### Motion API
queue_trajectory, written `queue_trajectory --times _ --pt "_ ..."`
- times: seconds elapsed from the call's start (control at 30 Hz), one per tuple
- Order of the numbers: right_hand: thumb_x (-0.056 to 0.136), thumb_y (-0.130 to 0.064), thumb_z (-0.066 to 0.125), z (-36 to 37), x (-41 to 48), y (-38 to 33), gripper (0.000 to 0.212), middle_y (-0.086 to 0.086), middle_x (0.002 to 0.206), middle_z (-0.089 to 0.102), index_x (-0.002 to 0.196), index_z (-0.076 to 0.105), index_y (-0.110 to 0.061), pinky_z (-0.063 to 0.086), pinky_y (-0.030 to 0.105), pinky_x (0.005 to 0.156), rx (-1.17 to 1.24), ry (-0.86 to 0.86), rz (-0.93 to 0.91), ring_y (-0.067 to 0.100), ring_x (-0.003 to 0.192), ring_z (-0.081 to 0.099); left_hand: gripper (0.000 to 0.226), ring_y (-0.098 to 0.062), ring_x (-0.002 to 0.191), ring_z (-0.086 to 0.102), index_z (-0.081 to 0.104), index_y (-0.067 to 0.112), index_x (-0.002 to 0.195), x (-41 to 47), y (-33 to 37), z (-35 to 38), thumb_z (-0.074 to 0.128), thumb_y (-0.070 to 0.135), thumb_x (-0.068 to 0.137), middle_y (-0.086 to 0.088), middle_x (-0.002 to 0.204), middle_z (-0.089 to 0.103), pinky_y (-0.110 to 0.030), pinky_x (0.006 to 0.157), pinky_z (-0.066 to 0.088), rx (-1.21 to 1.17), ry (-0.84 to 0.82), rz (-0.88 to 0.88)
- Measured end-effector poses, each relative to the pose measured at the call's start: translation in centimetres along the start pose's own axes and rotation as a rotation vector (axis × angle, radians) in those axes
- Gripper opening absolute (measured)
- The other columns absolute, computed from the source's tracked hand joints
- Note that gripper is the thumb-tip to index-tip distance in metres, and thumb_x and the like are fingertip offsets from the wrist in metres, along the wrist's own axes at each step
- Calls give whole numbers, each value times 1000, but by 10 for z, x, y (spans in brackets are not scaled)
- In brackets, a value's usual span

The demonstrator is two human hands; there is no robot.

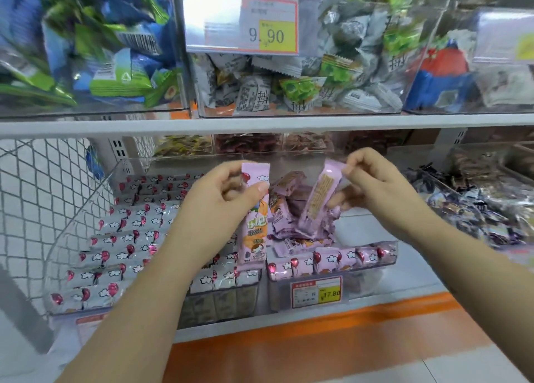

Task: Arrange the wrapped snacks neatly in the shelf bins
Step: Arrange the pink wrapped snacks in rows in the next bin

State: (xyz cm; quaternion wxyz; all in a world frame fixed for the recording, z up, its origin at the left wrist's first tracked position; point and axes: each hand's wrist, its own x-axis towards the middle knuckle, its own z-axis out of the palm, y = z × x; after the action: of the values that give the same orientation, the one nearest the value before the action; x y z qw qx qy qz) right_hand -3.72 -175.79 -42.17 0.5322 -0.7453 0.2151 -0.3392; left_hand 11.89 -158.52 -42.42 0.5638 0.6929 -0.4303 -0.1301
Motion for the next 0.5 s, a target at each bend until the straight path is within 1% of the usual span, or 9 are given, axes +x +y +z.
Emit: queue_trajectory --times 0.03,0.1,0.17,0.23,0.3,0.37,0.4,0.43,0.5 --pt "99 -7 38 1 -8 -2 20 10 71 46 82 40 -17 47 26 48 72 36 8 22 56 67 20 -5 78 62 60 36 105 0 3 1 62 38 85 4 92 67 -8 65 44 -6 9 7" --pt "100 -11 35 4 -22 -6 19 10 77 56 83 37 -19 48 22 46 195 72 15 26 58 68 16 -2 77 63 63 36 101 -1 9 5 61 39 86 7 89 69 -10 65 45 -36 26 12" --pt "102 -15 34 9 -31 -10 19 10 85 60 84 35 -21 55 28 52 257 64 9 31 65 70 14 3 71 63 65 32 96 -1 13 11 59 40 87 13 82 70 -15 66 45 -76 32 -27" --pt "102 -15 33 14 -38 -14 18 0 84 59 84 35 -20 60 36 64 289 23 -8 32 75 71 17 -3 66 62 67 25 92 1 14 18 58 39 88 11 76 70 -22 68 46 -160 -11 -111" --pt "100 -12 35 19 -42 -15 17 -9 96 61 84 37 -18 60 35 68 319 -34 -26 28 86 71 18 -10 65 59 67 21 87 3 12 24 57 35 89 3 78 72 -23 61 46 -251 -70 -188" --pt "98 -9 39 22 -46 -11 17 -12 114 62 82 40 -16 58 32 73 303 -104 -48 20 98 68 17 -8 63 57 67 22 83 5 9 29 57 34 89 2 77 71 -19 55 44 -285 -113 -233" --pt "97 -7 42 22 -48 -7 17 -11 118 64 81 42 -15 56 31 78 247 -139 -61 14 103 66 16 -7 61 56 67 23 82 6 7 30 57 33 89 3 74 70 -18 53 43 -291 -130 -247" --pt "95 -7 44 23 -49 -3 17 -10 116 66 80 44 -15 54 29 81 170 -169 -67 8 103 64 15 -6 60 56 66 23 81 7 6 31 57 33 89 6 71 68 -17 52 43 -294 -141 -256" --pt "94 -10 48 23 -50 4 16 -6 100 73 80 47 -16 49 27 77 63 -197 -61 5 87 64 14 -5 60 56 66 24 80 8 1 32 59 33 88 8 68 67 -17 52 43 -285 -152 -261"
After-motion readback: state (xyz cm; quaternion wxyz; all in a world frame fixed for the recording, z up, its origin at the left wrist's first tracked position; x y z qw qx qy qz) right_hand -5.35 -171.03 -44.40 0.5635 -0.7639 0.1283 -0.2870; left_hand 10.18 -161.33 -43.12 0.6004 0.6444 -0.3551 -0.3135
